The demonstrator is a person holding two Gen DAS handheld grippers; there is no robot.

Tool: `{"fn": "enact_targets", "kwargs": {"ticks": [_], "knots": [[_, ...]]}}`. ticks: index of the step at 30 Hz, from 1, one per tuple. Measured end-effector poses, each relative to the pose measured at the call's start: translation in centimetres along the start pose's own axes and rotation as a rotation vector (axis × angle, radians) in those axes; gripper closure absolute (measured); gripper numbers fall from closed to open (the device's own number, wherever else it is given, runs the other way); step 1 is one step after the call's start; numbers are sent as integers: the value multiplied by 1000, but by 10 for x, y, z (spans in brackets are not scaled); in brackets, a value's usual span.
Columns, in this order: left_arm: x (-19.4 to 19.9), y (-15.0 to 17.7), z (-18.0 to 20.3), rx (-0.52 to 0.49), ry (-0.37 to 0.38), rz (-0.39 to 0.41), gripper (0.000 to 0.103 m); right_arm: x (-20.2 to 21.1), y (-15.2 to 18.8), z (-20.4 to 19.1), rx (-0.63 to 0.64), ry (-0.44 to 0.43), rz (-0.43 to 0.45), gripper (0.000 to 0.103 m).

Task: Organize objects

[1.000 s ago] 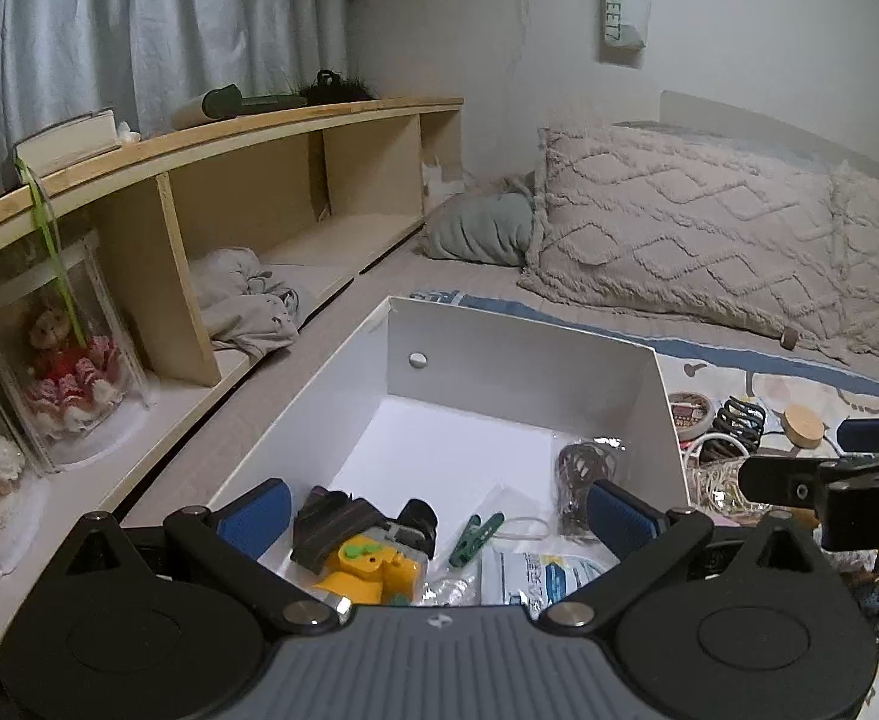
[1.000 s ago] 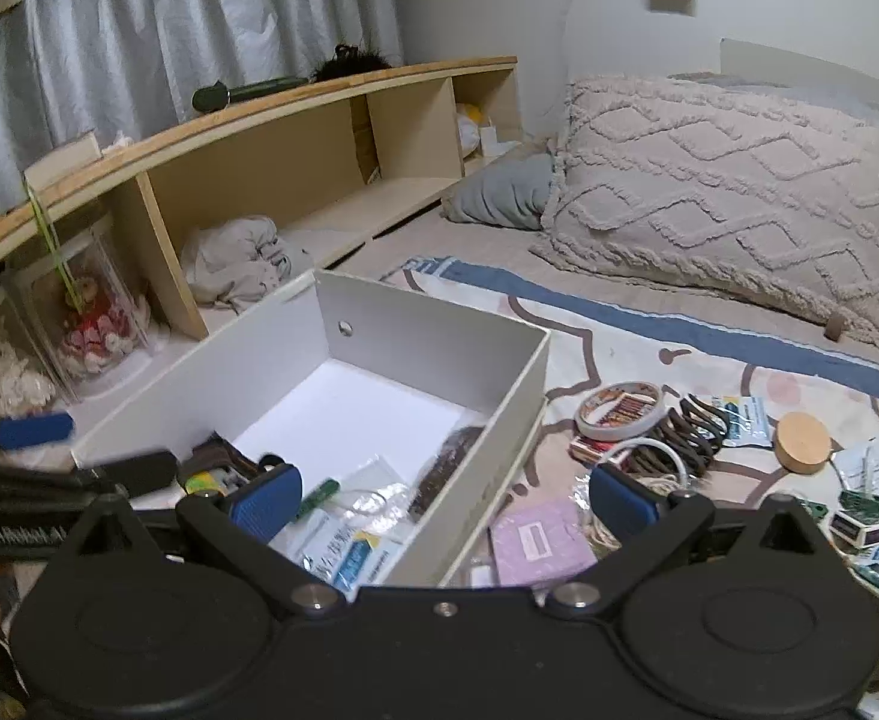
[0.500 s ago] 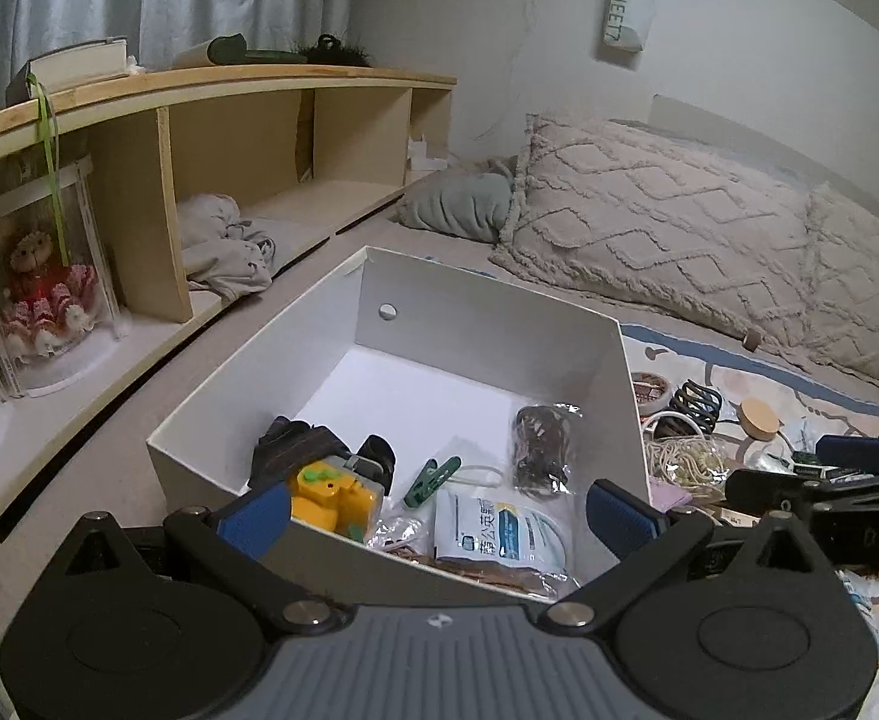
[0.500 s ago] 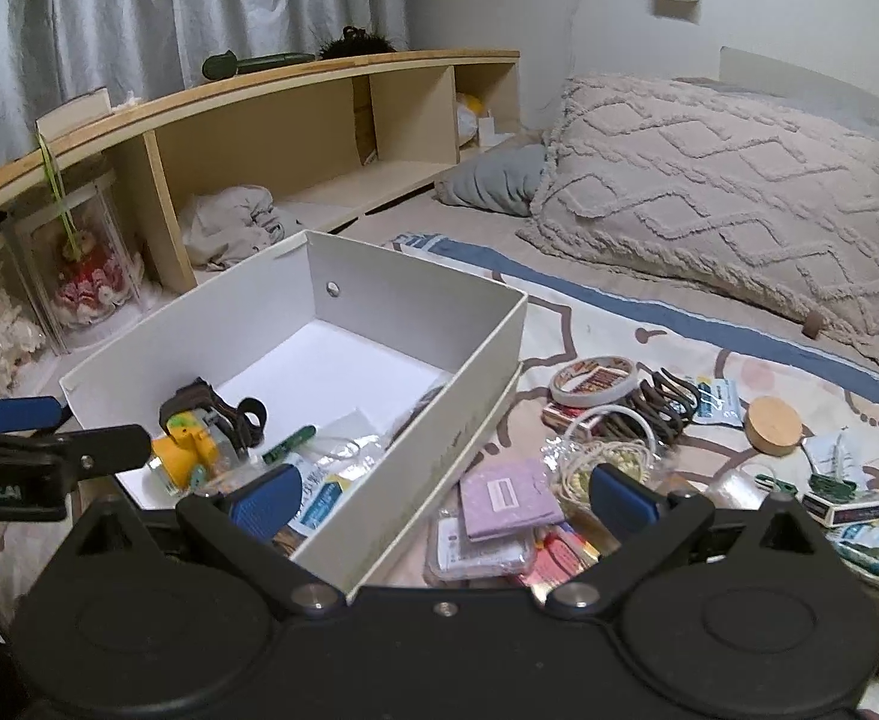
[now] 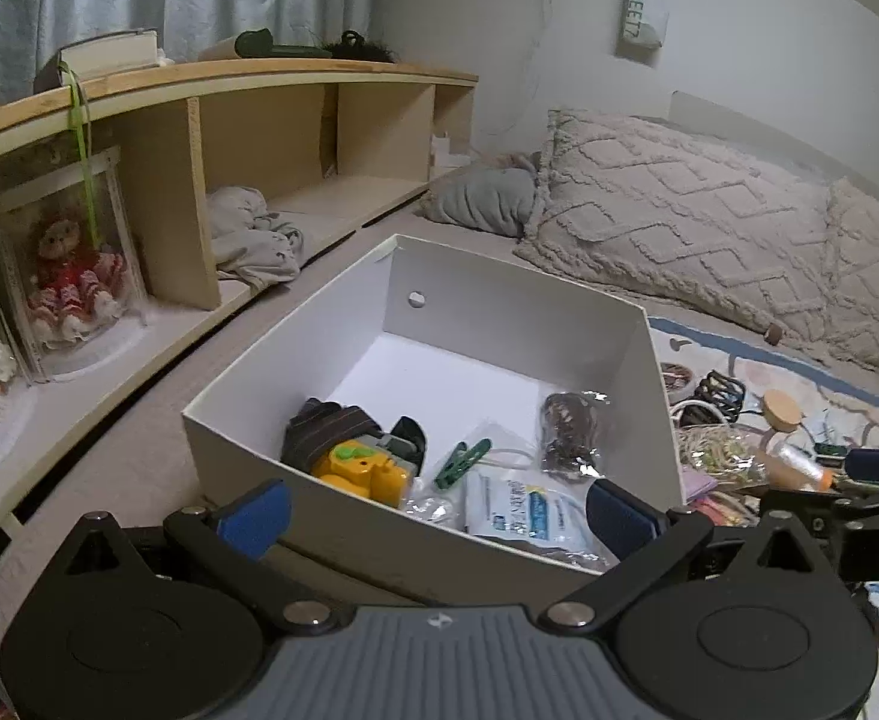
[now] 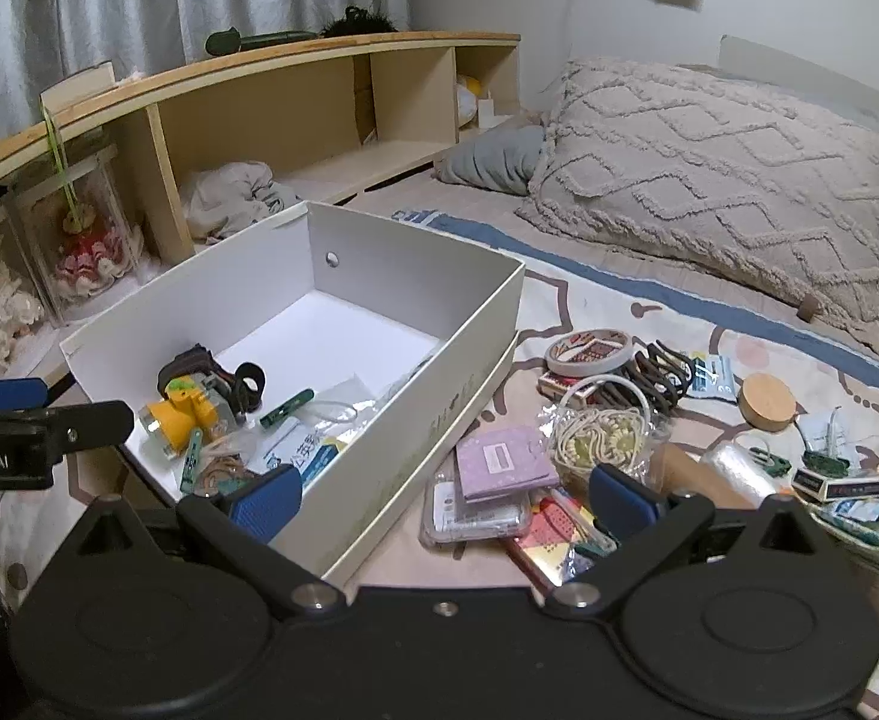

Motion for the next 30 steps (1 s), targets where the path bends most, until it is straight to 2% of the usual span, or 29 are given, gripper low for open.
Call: {"fn": "enact_targets", "kwargs": {"ticks": [13, 30], "knots": [[5, 7, 9, -43, 34, -5, 0, 3, 7, 2, -7, 24, -14, 0], [4, 9, 15, -57, 39, -9, 0, 4, 11, 2, -10, 20, -18, 0]]}}
Point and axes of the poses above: each gripper's, at about its wrist camera, not at the fingertips, and x roughly against the way its jaws point, z to its right, y to its underside, the point moved 10 cm from there along -x, roughly the way its jaws point, and after that the axes turned 6 degrees about -x, right-handed, at the moved point
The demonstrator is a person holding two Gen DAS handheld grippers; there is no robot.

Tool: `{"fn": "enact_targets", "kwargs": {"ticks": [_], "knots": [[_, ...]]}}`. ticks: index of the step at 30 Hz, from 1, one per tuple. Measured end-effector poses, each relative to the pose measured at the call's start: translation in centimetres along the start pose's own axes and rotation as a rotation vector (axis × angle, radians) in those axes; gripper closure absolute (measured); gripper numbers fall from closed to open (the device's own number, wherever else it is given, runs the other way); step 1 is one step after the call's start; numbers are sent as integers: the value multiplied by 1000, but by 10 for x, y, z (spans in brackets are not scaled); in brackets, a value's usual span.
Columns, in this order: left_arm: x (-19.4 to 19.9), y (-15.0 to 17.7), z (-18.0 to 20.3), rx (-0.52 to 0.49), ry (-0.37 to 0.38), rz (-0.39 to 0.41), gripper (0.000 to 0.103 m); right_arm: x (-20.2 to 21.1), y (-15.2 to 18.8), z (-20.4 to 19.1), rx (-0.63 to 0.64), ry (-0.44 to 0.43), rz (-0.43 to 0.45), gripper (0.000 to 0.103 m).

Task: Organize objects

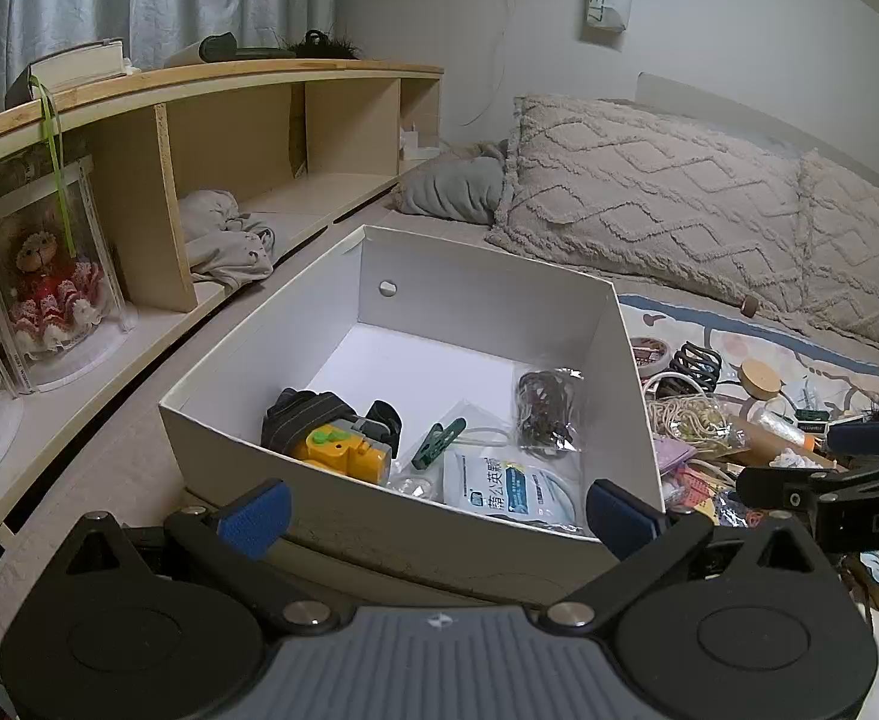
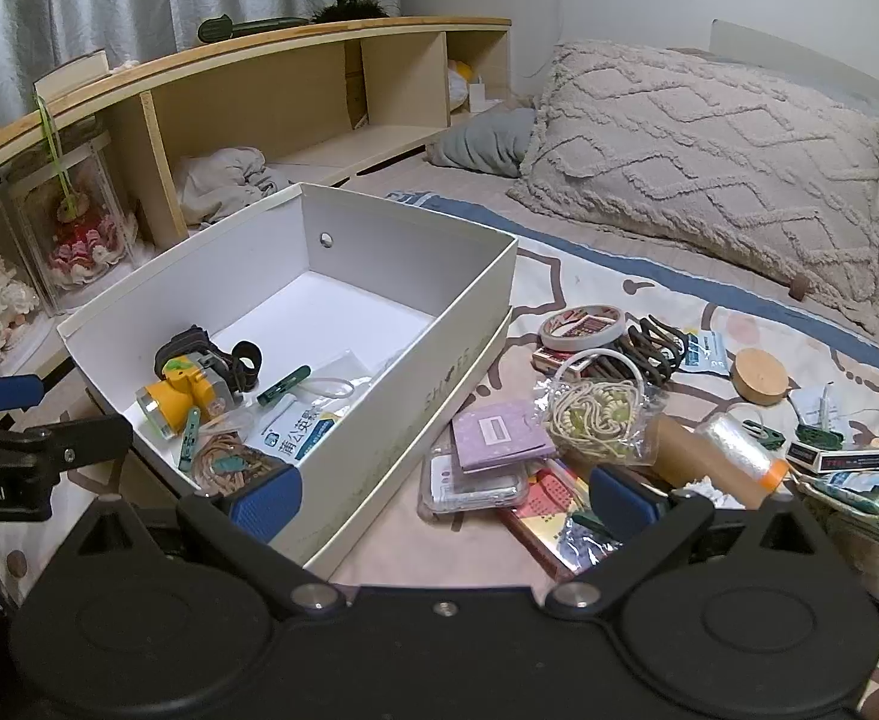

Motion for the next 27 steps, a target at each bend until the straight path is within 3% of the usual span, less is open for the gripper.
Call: {"fn": "enact_targets", "kwargs": {"ticks": [27], "knots": [[-2, 1, 4, -11, -3, -9, 0, 1, -2, -2, -2, -3, -7, 0]]}}
Point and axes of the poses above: each gripper's, at about its wrist camera, not at the fingertips, and x roughly against the way its jaws point, z to its right, y to its underside, the point moved 10 cm from there along -x, roughly the way its jaws point, and after that the axes turned 6 degrees about -x, right-handed, at the moved point
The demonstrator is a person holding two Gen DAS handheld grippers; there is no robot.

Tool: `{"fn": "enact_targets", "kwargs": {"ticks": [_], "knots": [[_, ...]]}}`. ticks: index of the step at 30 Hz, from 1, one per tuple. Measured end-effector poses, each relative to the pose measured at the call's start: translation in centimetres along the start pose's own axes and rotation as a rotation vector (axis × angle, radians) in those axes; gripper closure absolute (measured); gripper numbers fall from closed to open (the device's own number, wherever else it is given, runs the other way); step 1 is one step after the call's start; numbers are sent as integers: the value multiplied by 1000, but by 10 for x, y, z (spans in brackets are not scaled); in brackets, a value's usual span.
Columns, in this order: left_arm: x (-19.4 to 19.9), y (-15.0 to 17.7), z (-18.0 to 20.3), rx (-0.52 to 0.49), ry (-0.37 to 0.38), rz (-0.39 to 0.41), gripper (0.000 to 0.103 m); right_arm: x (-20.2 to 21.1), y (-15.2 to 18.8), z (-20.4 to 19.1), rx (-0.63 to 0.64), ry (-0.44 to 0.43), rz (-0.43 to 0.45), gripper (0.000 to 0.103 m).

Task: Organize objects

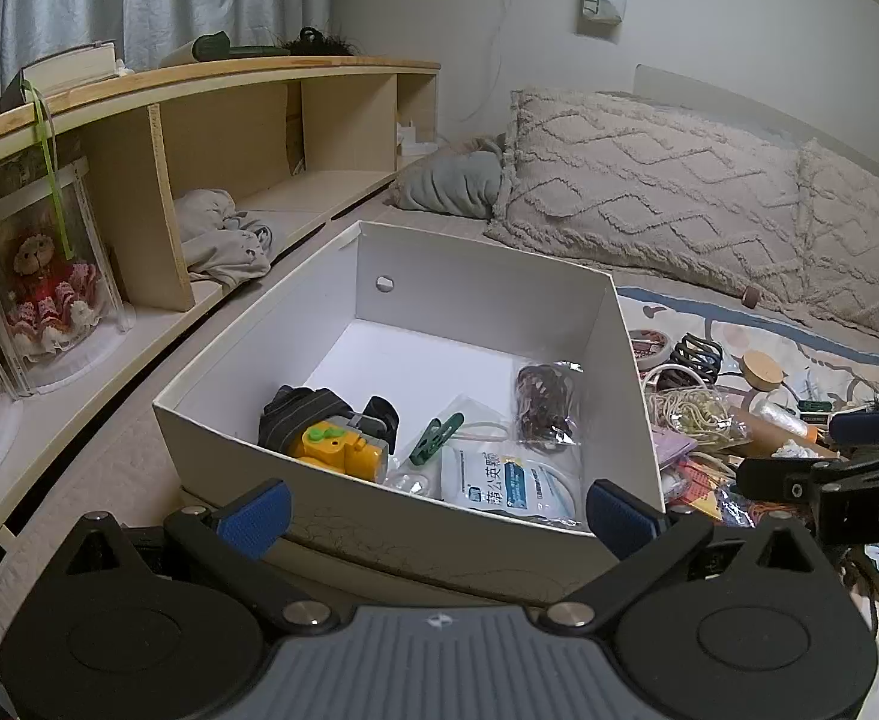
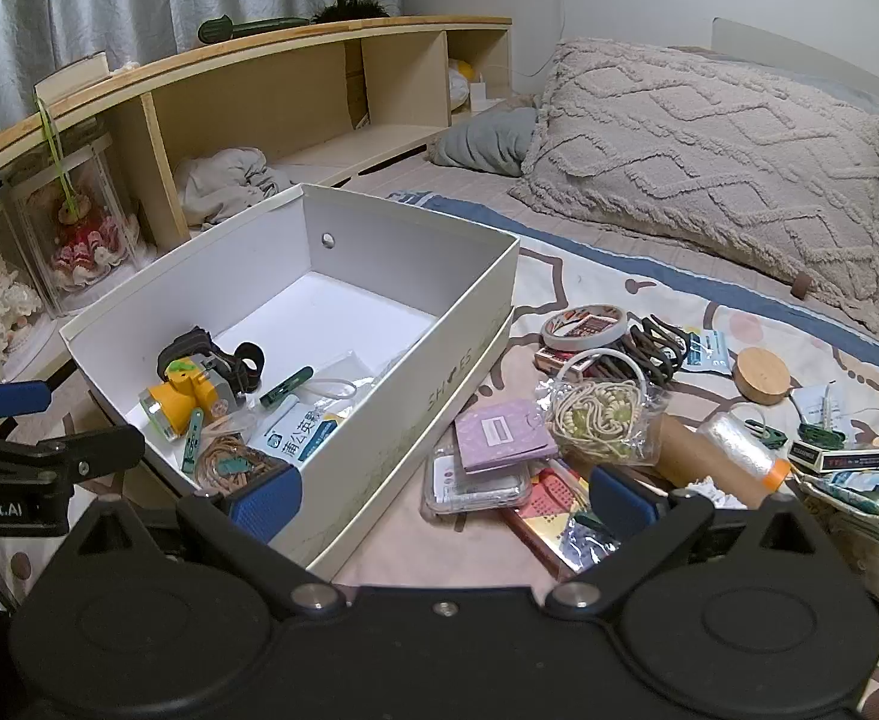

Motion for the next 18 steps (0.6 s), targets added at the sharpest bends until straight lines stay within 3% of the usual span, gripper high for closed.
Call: {"fn": "enact_targets", "kwargs": {"ticks": [18], "knots": [[-1, 1, 3, -6, 2, -2, 0, -1, 2, 0, 1, -2, -5, 0]]}}
Point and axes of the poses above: each gripper's, at about its wrist camera, not at the fingertips, and x roughly against the way its jaws point, z to its right, y to its underside, the point moved 10 cm from there along -x, roughly the way its jaws point, and after that the axes turned 6 degrees about -x, right-handed, at the moved point
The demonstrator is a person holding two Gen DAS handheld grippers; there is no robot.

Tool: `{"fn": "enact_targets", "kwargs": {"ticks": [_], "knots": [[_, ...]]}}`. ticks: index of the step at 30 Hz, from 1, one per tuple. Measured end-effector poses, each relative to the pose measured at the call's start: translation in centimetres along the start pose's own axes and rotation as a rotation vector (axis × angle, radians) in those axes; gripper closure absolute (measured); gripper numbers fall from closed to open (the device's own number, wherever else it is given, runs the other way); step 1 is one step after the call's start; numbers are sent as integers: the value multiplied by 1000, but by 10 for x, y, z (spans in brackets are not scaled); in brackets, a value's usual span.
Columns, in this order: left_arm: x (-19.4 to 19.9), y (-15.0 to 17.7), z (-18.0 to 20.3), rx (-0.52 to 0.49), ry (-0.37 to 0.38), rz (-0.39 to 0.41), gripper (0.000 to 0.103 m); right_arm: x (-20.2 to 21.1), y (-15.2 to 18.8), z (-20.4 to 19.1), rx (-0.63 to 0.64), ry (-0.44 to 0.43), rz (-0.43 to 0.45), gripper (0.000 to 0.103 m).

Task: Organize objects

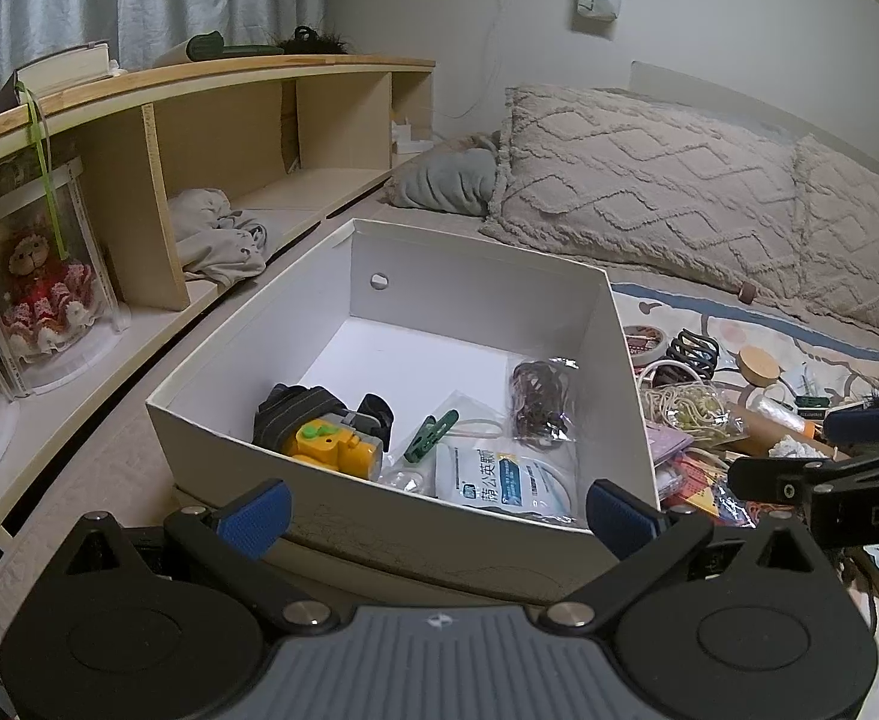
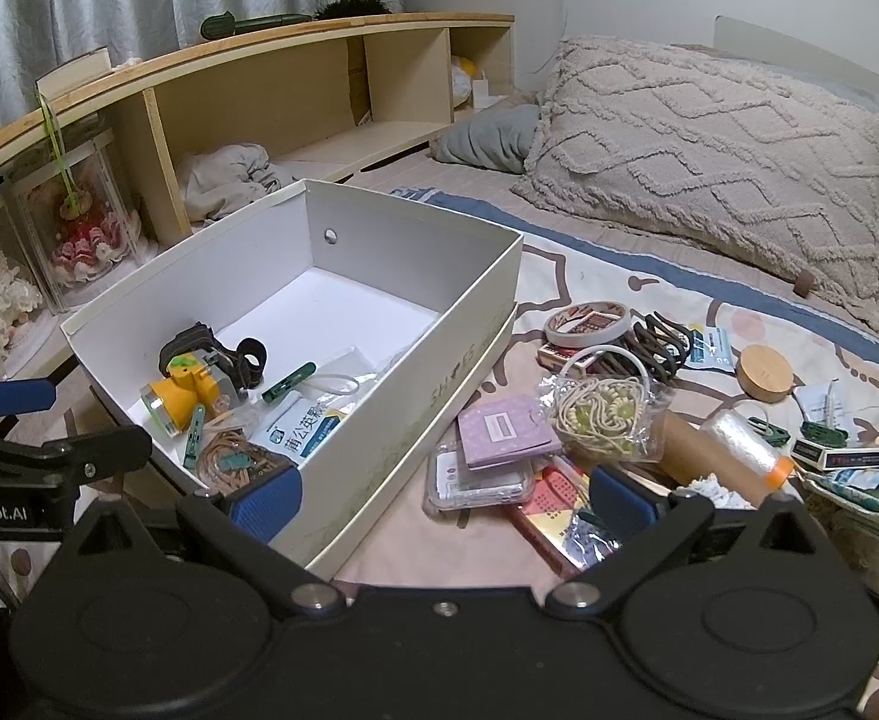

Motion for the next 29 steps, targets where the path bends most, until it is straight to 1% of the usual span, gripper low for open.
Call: {"fn": "enact_targets", "kwargs": {"ticks": [29], "knots": [[-1, 1, -3, 8, -11, -2, 0, -2, 3, -6, 4, -4, -5, 0]]}}
Point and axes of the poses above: each gripper's, at about its wrist camera, not at the fingertips, and x roughly against the way its jaws point, z to its right, y to its underside, the point moved 10 cm from there along -x, roughly the way its jaws point, and after that the axes turned 6 degrees about -x, right-handed, at the moved point
